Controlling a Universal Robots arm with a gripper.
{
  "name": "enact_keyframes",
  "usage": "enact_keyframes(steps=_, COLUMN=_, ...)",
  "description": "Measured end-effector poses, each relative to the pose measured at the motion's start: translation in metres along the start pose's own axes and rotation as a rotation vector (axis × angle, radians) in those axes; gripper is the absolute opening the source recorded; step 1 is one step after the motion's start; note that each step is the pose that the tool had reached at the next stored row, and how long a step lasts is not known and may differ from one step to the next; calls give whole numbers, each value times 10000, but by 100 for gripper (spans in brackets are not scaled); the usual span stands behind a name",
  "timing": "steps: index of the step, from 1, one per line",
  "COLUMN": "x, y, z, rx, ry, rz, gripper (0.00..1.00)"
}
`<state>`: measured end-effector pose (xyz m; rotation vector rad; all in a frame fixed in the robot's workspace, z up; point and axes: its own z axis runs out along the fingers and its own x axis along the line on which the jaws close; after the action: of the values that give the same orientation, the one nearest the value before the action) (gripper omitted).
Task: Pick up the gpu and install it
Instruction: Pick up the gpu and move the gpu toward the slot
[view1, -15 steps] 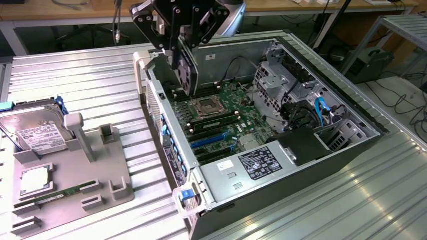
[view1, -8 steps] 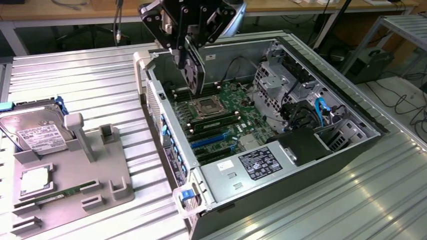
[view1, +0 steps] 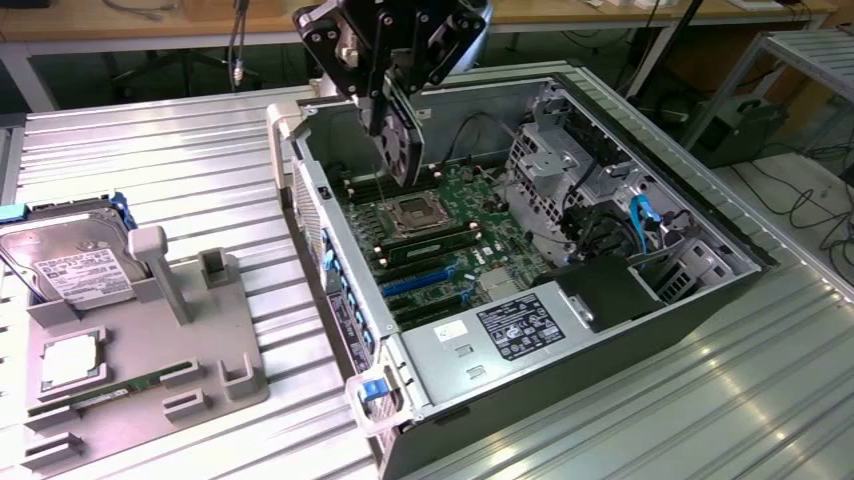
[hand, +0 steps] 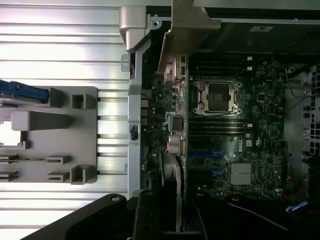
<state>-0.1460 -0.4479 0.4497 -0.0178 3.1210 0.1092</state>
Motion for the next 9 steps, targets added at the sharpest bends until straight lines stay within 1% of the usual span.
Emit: enact_keyframes(steps=9, x=-113, y=-1, z=2, rx=0, ry=0, rz=0, gripper=27)
